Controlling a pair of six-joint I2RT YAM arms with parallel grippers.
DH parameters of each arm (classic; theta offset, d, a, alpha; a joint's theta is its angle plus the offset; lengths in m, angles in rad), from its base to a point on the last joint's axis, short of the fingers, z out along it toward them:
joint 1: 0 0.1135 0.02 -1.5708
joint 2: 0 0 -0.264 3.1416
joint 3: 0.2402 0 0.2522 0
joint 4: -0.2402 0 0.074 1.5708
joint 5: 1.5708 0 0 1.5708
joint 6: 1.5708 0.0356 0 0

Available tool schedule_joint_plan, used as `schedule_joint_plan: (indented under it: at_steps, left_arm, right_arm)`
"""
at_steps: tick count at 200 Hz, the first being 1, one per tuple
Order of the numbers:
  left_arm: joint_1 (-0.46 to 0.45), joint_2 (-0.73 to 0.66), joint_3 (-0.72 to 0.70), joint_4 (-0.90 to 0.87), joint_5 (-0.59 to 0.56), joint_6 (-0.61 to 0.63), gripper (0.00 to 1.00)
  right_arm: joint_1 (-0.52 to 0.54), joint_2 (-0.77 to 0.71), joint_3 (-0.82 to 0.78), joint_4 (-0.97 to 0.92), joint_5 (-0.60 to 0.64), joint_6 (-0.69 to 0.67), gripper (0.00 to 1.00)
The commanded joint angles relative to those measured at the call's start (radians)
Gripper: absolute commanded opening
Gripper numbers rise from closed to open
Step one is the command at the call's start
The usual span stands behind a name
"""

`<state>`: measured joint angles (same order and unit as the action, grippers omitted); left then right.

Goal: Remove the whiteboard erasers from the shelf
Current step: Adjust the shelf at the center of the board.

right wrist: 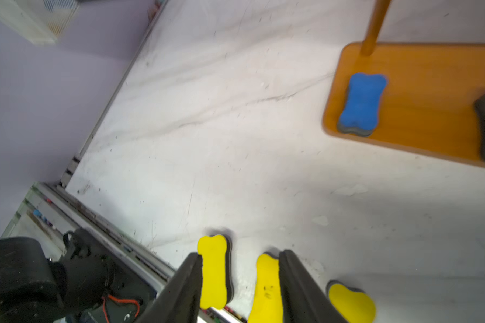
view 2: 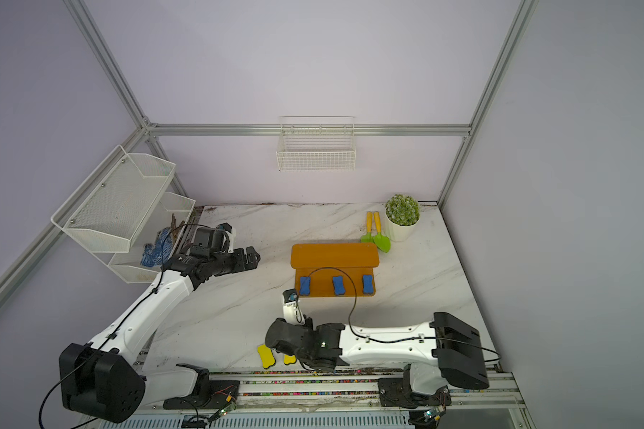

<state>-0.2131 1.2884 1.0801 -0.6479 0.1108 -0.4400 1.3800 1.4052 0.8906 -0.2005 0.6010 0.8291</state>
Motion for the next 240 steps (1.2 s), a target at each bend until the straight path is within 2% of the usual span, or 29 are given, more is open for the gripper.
schedule_joint_plan:
  at_steps: [1, 22, 45, 54, 63, 68, 82, 109, 131, 163, 199, 221, 240]
  left_arm:
    - [-0.004, 0.022, 0.023, 0.041, 0.136, -0.021, 1.0]
    - [-0.03, 0.076, 0.044, 0.082, 0.289, -0.048, 0.99]
    - [-0.049, 0.115, 0.046, 0.156, 0.414, -0.078, 0.98]
    - [-0.05, 0.156, 0.048, 0.177, 0.45, -0.089, 0.98]
    - [-0.05, 0.17, 0.049, 0.196, 0.468, -0.099, 0.98]
    - [-0.051, 0.177, 0.047, 0.206, 0.477, -0.102, 0.97]
    - [-0.052, 0.197, 0.043, 0.243, 0.501, -0.121, 0.97]
    - [-0.056, 0.26, 0.068, 0.274, 0.551, -0.153, 0.94]
    - [-0.057, 0.294, 0.08, 0.272, 0.56, -0.152, 0.89]
    - [-0.055, 0.307, 0.095, 0.278, 0.562, -0.159, 0.89]
    - [-0.055, 0.324, 0.118, 0.284, 0.56, -0.175, 0.88]
    - [-0.055, 0.322, 0.11, 0.298, 0.564, -0.187, 0.88]
    - [-0.057, 0.321, 0.112, 0.3, 0.571, -0.186, 0.89]
  right_arm:
    - [-0.007, -0.013, -0.191, 0.398, 0.265, -0.19, 0.52]
    - [-0.011, 0.032, -0.289, 0.674, 0.377, -0.405, 0.64]
    - [-0.023, 0.066, -0.315, 0.712, 0.449, -0.431, 0.63]
    - [-0.04, 0.046, -0.337, 0.718, 0.418, -0.423, 0.64]
    - [-0.078, 0.006, -0.372, 0.735, 0.327, -0.419, 0.64]
    - [-0.097, -0.013, -0.391, 0.749, 0.279, -0.41, 0.7]
    - [-0.151, -0.045, -0.422, 0.763, 0.172, -0.4, 0.71]
    - [-0.165, -0.031, -0.428, 0.772, 0.189, -0.442, 0.71]
    - [-0.187, -0.131, -0.477, 0.717, 0.229, -0.363, 0.71]
    - [-0.351, -0.421, -0.545, 0.526, 0.112, -0.203, 0.7]
    - [-0.501, -0.7, -0.513, 0.212, 0.082, -0.058, 0.7]
    - [-0.667, -0.785, -0.487, 0.11, -0.058, 0.006, 0.7]
    - [-0.805, -0.766, -0.458, 0.106, -0.219, 0.026, 0.7]
